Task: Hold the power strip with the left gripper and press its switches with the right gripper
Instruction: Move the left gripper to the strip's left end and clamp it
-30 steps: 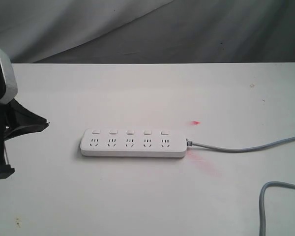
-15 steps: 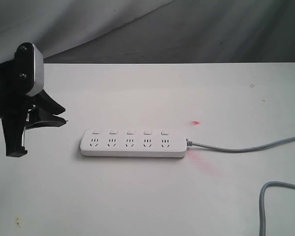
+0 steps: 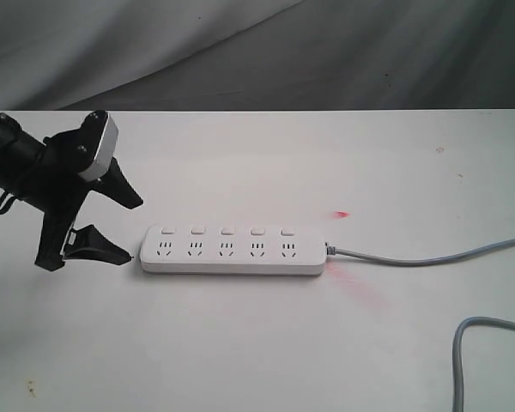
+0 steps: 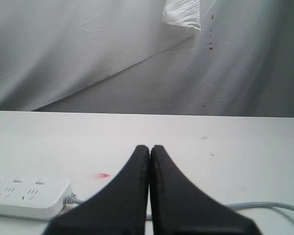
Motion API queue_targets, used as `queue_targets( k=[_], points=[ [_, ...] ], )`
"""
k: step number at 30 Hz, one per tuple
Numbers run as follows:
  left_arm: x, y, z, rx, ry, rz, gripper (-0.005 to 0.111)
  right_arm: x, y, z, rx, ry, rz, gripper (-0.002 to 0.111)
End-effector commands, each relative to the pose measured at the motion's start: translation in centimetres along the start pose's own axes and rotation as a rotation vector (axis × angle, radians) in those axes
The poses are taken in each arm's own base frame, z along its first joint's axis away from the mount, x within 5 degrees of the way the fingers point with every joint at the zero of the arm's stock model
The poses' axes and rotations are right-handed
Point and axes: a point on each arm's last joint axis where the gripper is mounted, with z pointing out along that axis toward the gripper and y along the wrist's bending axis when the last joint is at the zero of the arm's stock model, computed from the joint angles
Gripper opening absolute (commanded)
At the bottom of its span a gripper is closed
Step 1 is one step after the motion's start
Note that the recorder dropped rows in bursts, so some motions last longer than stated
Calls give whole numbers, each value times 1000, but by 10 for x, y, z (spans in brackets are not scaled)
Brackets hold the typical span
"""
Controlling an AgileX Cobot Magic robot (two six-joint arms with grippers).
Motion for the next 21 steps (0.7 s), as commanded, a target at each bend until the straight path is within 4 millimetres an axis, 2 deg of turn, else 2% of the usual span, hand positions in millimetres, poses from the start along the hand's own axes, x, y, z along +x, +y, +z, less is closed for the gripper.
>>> queue_targets(
  k=[1,9,21],
  points=[
    [10,7,12,-9,13,29,76,1,-1,0,7,-5,-3,0],
    [22,19,30,-92,7,-25,86,1,-1,0,7,-5,-3,0],
    [31,25,53,-69,3,-71,86,1,-1,0,7,-5,-3,0]
  ],
)
